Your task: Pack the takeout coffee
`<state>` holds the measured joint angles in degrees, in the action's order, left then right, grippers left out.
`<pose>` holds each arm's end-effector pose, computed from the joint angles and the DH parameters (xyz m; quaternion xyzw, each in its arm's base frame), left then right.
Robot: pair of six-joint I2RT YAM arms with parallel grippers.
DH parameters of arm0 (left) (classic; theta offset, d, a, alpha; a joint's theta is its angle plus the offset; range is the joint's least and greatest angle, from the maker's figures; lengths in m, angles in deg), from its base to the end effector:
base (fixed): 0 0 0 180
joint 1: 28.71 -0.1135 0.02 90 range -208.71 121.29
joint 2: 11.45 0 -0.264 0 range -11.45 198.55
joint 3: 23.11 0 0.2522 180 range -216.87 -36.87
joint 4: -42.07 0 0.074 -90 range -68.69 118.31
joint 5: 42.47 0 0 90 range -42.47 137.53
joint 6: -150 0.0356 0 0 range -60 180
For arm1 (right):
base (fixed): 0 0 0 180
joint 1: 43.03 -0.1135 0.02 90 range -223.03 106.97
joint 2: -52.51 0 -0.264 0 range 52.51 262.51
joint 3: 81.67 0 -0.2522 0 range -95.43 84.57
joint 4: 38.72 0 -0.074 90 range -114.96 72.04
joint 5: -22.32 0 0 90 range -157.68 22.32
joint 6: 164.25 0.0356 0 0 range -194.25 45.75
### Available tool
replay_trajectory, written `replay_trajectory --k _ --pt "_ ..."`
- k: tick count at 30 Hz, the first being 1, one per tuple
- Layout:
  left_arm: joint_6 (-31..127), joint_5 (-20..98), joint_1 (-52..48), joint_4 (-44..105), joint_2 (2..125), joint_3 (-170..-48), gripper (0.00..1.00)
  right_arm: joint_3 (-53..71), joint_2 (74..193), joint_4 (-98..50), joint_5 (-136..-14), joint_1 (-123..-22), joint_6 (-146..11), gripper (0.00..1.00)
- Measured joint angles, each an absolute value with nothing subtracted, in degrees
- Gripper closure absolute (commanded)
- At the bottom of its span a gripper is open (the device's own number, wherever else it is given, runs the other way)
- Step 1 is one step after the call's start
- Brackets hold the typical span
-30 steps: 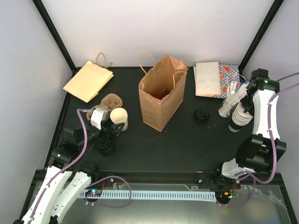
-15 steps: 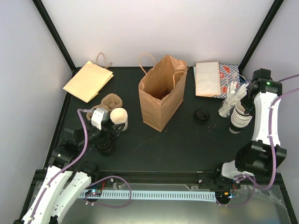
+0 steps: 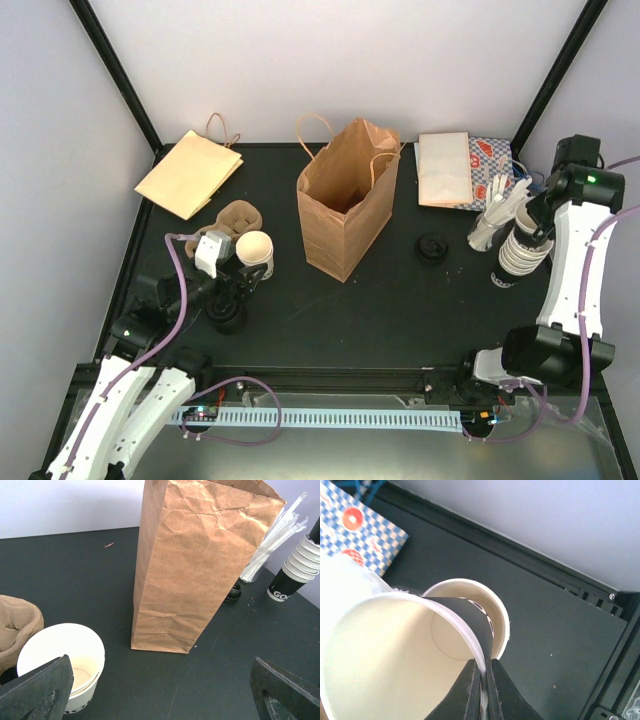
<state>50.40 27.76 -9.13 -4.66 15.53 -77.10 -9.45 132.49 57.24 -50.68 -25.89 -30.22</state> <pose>0.1002 -0.0484 0.3115 0.1685 0.7940 -0.2787 0.5134 0.2237 -0.0799 0.3908 0.5182 0.8218 -0.0976 0.2160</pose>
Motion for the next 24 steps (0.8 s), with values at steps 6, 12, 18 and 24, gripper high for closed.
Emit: replay_trajectory --k 6,12,18,24 --pt "50.4 27.7 -9.1 -4.6 15.5 -77.1 0.01 -17.1 129.8 59.4 -49.5 -25.9 -30.1 0.99" --pt "50.4 27.7 -9.1 -4.6 15.5 -77.1 0.01 -21.1 125.8 60.2 -51.4 -25.9 -31.7 0.99" --pt "50.4 27.0 -9.1 -4.6 15.5 -77.1 0.01 -26.1 124.2 60.1 -56.9 -26.1 -35.4 0.99" --pt "50.4 26.7 -9.1 -4.6 15.5 -77.1 0.01 -28.5 121.8 57.3 -67.1 -29.6 -39.5 0.99"
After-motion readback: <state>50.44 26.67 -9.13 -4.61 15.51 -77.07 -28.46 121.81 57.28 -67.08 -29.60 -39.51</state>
